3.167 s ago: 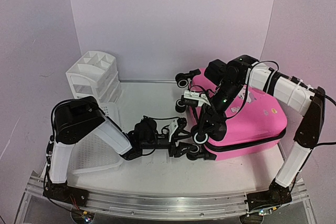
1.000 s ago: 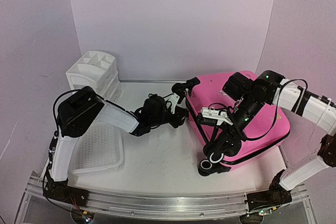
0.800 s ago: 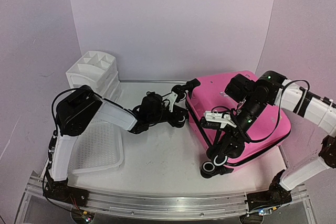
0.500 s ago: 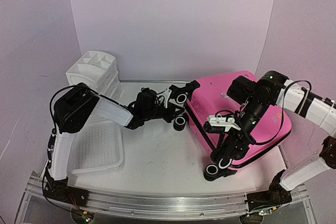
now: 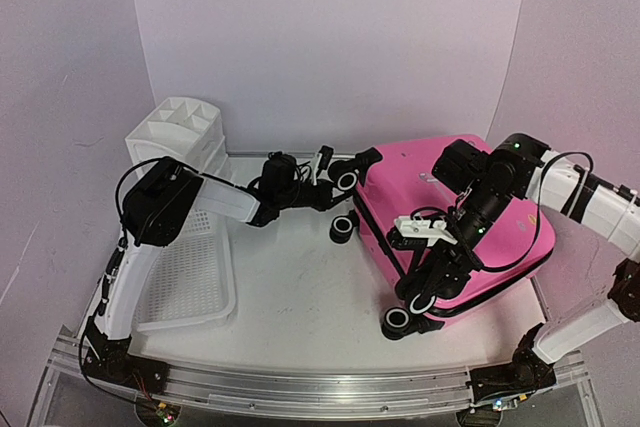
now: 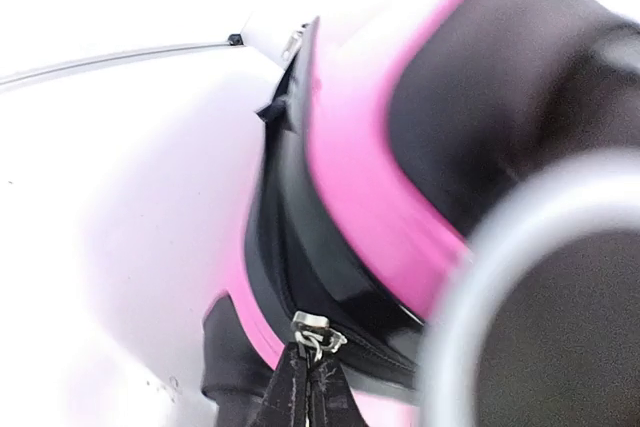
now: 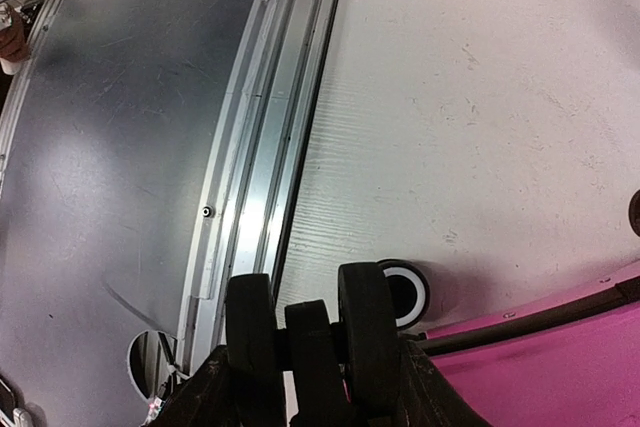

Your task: Open, take out, and arrange the luggage

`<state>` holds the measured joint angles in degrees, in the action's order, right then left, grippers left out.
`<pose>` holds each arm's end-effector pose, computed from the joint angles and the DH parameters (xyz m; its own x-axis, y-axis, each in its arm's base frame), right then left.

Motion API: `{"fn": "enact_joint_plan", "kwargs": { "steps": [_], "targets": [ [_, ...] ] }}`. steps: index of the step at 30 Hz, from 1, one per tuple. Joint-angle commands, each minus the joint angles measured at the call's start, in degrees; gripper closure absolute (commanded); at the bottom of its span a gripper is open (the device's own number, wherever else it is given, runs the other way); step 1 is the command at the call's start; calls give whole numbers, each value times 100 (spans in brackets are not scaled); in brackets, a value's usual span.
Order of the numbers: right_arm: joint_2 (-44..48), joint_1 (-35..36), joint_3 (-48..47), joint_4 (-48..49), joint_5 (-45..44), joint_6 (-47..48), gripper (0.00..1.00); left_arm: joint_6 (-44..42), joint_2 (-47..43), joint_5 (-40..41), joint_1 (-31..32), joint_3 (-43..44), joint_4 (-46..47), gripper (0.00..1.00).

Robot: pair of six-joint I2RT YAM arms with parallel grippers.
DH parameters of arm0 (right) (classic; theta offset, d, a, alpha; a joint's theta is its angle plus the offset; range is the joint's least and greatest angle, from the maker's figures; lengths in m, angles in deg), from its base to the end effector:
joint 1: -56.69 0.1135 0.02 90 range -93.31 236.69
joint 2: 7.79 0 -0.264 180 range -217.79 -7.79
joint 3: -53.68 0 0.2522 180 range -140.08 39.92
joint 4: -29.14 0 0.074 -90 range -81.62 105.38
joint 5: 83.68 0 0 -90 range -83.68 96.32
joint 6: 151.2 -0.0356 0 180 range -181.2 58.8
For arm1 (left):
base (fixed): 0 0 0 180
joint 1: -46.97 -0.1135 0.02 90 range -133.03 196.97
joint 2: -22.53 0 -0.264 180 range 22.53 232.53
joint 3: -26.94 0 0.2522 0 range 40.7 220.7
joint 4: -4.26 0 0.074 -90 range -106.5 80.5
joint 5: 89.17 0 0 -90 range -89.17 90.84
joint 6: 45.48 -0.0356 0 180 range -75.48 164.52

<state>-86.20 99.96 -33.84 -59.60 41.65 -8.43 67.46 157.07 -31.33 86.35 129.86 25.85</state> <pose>0.1567 0.1757 0.3107 0.0723 -0.8241 -0.5618 -0.9545 -0.2206 0.2008 0.3918 -0.3461 0.1513 -0.4912 -0.0237 -0.8707 0.8153 0.3394 -0.4692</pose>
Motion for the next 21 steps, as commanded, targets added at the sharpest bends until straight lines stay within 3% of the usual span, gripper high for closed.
{"fn": "enact_joint_plan", "kwargs": {
  "steps": [1,5,10,16,21],
  "targets": [
    [310,138,-276,-2716,1056,-119,100,767,343,1470,-1000,729,59,100],
    [362,138,-287,-2613,1083,-41,100,789,656,1742,-1002,1118,39,100],
    [442,138,-248,-1851,1200,-485,100,856,942,1434,-959,1829,-61,95],
    [689,138,-249,-68,220,-2565,100,495,262,1426,-915,1202,-344,72],
    [590,138,-580,327,-672,-3175,100,468,-698,1332,-914,156,-614,53]
  ]
}}
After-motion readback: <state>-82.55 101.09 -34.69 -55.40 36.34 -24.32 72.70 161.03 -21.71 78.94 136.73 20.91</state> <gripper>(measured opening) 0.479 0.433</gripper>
